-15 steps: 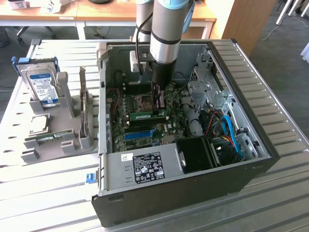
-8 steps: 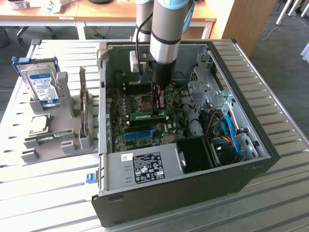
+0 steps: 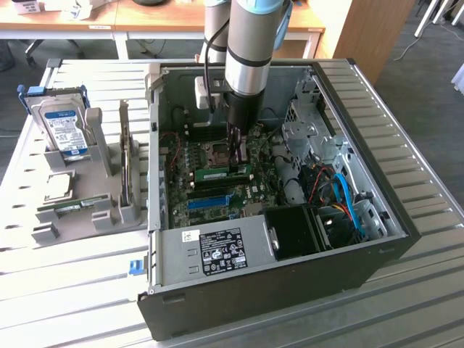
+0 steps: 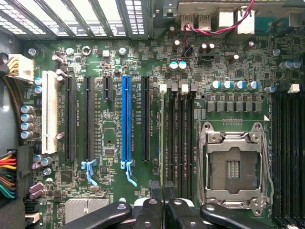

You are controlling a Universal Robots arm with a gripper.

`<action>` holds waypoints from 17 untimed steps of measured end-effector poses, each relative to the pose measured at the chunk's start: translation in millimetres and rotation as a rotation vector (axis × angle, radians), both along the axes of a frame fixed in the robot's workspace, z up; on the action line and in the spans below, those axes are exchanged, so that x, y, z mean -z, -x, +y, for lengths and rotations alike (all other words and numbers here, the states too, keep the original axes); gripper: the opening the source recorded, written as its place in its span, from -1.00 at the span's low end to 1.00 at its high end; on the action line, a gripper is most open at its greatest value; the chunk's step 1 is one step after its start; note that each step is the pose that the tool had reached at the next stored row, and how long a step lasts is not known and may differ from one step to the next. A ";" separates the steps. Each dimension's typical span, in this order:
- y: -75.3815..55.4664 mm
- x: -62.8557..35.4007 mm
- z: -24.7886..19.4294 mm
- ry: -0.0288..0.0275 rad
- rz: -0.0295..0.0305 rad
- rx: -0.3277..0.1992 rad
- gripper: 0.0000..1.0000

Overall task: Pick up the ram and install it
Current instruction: 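Insert the ram into the slot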

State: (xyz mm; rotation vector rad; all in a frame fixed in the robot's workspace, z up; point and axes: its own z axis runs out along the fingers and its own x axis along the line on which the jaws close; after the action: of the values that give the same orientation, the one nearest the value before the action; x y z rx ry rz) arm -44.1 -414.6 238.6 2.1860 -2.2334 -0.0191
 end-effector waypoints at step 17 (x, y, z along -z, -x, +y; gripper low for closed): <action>0.0 3.0 0.2 -0.0002 -0.0001 -0.011 -0.76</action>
State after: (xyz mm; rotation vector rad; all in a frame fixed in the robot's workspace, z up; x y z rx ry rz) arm -44.1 -414.4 235.6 2.1979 -2.2219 -0.0190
